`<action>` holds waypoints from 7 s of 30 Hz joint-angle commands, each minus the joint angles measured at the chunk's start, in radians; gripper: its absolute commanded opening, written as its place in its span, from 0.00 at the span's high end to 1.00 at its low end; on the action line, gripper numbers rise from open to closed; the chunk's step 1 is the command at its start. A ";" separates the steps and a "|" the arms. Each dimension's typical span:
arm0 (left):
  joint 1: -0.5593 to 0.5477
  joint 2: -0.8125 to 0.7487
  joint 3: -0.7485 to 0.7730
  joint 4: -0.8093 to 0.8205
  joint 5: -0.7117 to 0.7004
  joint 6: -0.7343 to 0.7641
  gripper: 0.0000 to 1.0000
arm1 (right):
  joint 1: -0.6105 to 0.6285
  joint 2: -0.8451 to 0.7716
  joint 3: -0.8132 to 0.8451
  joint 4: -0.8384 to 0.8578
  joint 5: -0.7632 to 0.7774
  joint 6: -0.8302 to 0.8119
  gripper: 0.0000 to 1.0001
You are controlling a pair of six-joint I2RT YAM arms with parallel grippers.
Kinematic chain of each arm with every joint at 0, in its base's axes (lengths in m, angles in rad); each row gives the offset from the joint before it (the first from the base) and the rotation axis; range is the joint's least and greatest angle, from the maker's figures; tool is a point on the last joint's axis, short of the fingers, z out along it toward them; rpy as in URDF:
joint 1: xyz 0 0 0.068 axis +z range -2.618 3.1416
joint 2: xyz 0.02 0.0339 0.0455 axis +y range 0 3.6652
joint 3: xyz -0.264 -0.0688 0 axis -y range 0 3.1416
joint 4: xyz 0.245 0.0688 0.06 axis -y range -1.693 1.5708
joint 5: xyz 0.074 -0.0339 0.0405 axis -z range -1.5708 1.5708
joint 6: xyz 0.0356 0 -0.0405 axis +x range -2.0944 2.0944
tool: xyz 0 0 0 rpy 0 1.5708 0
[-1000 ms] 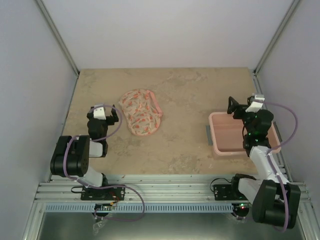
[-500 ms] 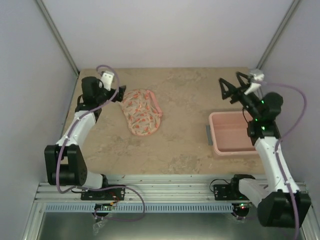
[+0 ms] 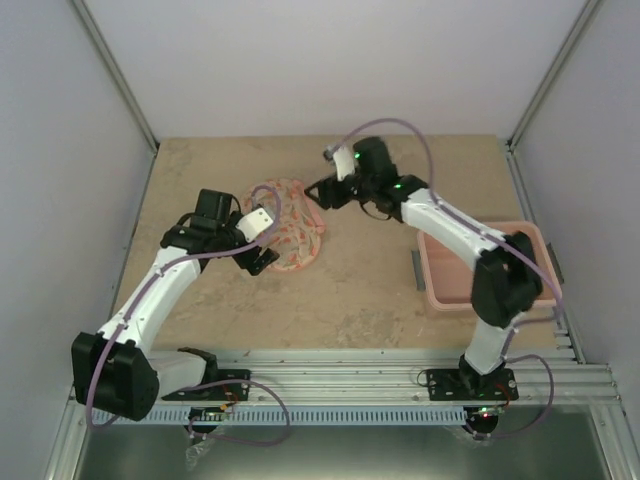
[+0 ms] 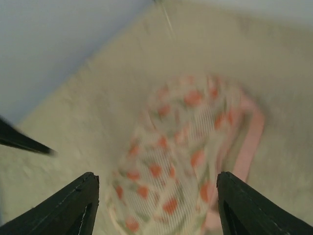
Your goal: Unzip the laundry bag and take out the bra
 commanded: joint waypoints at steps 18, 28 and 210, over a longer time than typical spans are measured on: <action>0.003 -0.126 -0.084 -0.017 -0.153 -0.139 0.01 | 0.102 0.429 0.007 -0.199 0.146 0.111 0.34; 0.003 -0.136 -0.135 -0.025 -0.050 -0.126 0.01 | 0.102 0.312 -0.059 -0.076 -0.004 0.159 0.99; 0.002 -0.704 -0.233 0.703 -0.289 0.924 1.00 | 0.383 -0.449 -0.502 0.546 0.133 -0.154 0.55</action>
